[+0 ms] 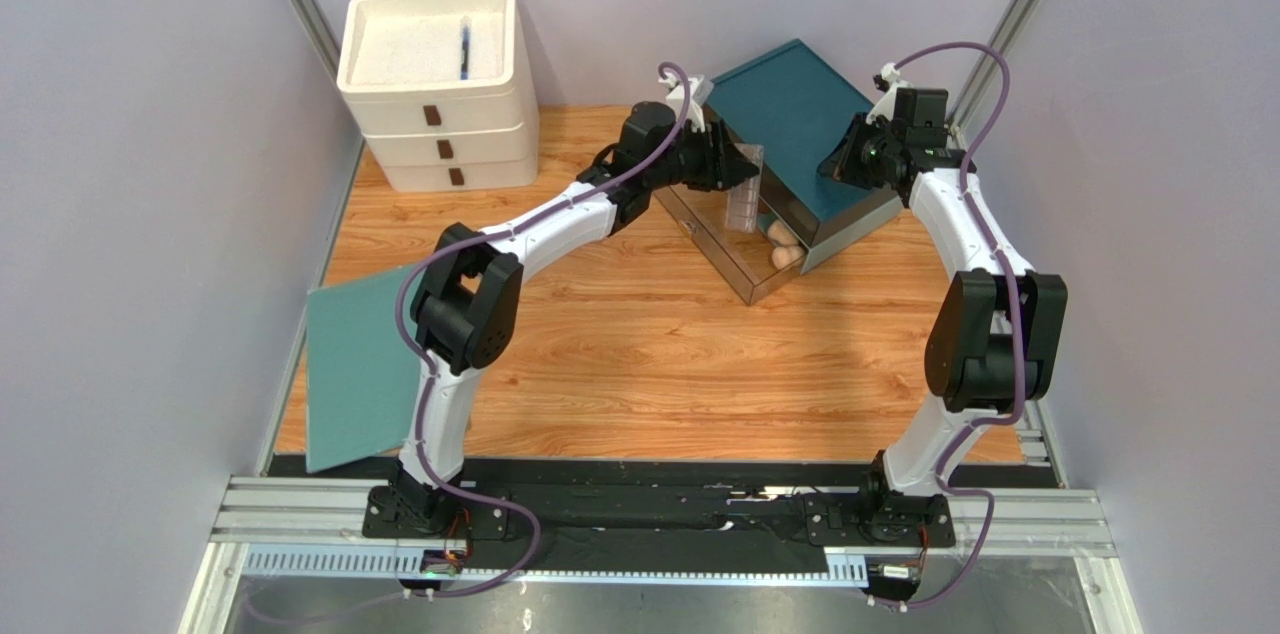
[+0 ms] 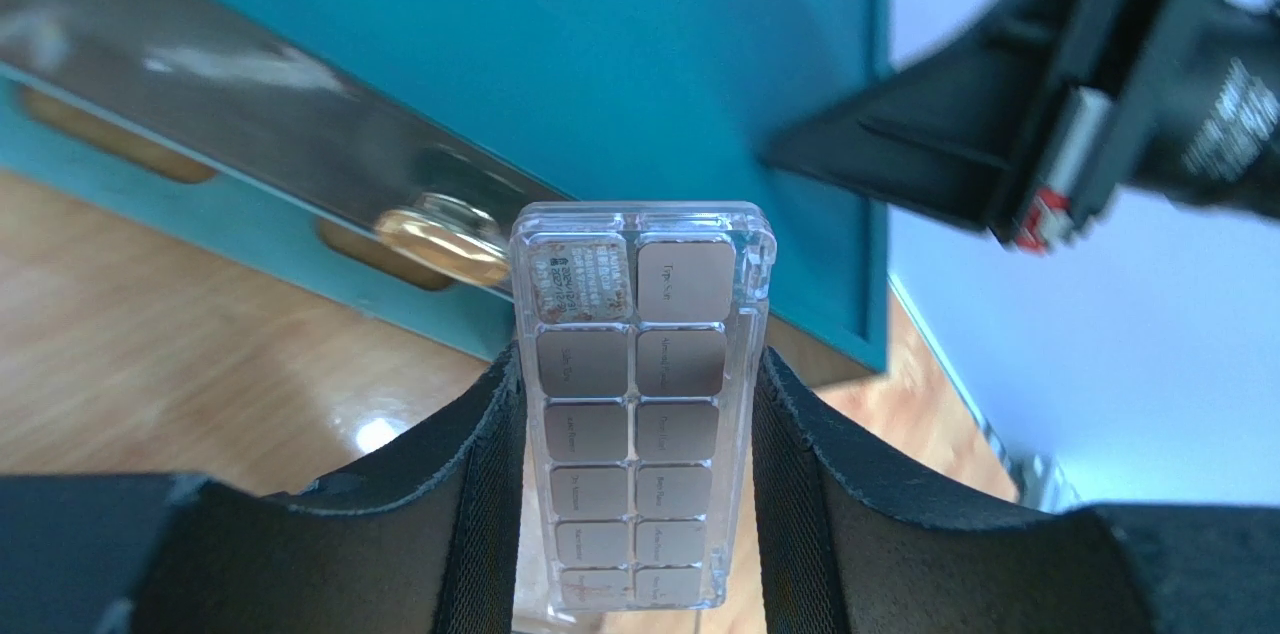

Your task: Organize the makeup

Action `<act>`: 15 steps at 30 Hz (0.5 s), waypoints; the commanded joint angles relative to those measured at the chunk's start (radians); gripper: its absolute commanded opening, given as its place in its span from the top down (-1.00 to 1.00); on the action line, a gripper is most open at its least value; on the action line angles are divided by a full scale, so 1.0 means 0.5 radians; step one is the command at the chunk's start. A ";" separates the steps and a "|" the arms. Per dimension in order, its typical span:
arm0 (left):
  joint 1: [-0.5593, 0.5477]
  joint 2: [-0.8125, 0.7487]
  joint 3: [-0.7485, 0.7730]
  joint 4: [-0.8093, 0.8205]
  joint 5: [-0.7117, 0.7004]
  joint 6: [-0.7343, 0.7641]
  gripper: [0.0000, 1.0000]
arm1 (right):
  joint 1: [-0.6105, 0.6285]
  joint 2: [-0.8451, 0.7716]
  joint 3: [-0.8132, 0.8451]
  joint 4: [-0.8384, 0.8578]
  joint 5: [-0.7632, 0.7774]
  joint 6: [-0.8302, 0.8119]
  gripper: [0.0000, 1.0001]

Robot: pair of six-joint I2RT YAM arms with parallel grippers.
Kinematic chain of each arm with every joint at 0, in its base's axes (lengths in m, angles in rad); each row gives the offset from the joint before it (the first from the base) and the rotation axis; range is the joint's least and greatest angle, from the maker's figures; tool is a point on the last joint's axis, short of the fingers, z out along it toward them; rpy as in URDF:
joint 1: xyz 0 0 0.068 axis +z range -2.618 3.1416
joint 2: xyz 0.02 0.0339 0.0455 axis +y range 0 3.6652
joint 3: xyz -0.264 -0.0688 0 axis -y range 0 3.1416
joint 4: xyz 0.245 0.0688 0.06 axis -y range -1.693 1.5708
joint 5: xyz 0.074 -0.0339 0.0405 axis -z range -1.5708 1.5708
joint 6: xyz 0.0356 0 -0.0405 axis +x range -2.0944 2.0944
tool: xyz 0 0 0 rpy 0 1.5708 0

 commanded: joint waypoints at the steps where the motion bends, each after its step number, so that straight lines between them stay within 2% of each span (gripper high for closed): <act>1: -0.013 -0.035 0.042 0.067 -0.358 -0.154 1.00 | 0.012 0.154 -0.149 -0.515 0.096 -0.087 1.00; 9: -0.035 -0.074 -0.219 0.070 -0.698 -0.464 1.00 | 0.012 0.185 -0.121 -0.521 0.074 -0.093 1.00; 11: -0.035 -0.096 -0.253 0.009 -0.866 -0.556 1.00 | 0.012 0.191 -0.118 -0.521 0.074 -0.090 1.00; 15: -0.032 -0.050 -0.112 -0.197 -1.002 -0.550 1.00 | 0.009 0.200 -0.109 -0.527 0.071 -0.096 1.00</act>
